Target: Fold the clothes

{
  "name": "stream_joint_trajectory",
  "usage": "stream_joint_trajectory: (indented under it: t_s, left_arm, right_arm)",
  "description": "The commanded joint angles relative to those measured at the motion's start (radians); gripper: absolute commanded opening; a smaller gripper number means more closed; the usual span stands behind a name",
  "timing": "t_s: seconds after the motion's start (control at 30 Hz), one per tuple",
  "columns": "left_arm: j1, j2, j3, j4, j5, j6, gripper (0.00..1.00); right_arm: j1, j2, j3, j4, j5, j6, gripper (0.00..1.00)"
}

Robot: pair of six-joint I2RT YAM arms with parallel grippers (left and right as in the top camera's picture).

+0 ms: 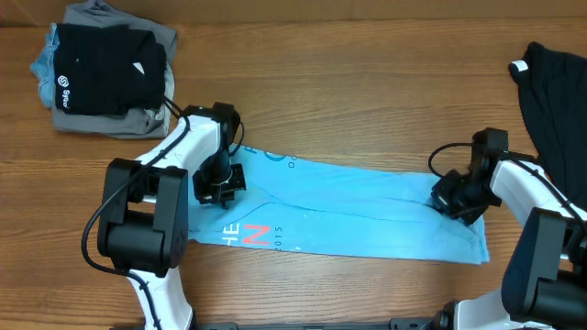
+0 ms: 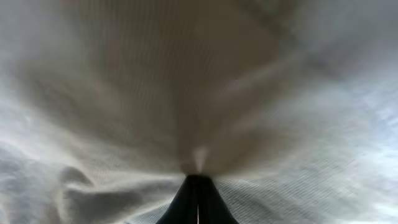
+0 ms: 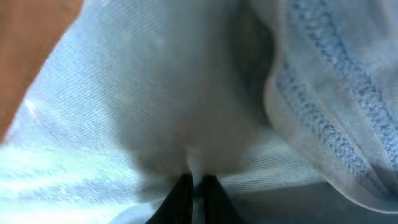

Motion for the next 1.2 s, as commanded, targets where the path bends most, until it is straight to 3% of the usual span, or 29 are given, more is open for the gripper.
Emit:
stream_joint_trajectory:
  t_s: [0.0, 0.43, 0.67, 0.93, 1.03, 1.17]
  left_arm:
    - [0.043, 0.014, -0.090, 0.045, -0.022, 0.008, 0.04]
    - [0.261, 0.014, -0.150, 0.078, -0.084, -0.030, 0.04]
    - [0.299, -0.007, -0.100, 0.008, -0.108, -0.029, 0.04]
    - [0.277, -0.164, 0.014, -0.092, -0.130, -0.045, 0.04]
    - [0.277, -0.255, 0.023, -0.114, -0.129, -0.045, 0.05]
    - [0.269, -0.323, 0.022, -0.127, -0.084, -0.035, 0.04]
  right_arm:
    - [-0.003, 0.013, -0.019, 0.093, 0.009, 0.043, 0.11]
    - [-0.003, 0.013, 0.031, 0.163, 0.064, 0.049, 0.13]
    - [-0.003, 0.012, 0.149, 0.055, 0.069, 0.034, 0.08]
    - [-0.002, 0.008, 0.350, -0.201, 0.029, -0.044, 0.04]
    - [0.010, -0.001, 0.361, -0.299, -0.026, -0.144, 0.04]
    - [0.039, -0.001, 0.330, -0.367, -0.040, -0.165, 0.04]
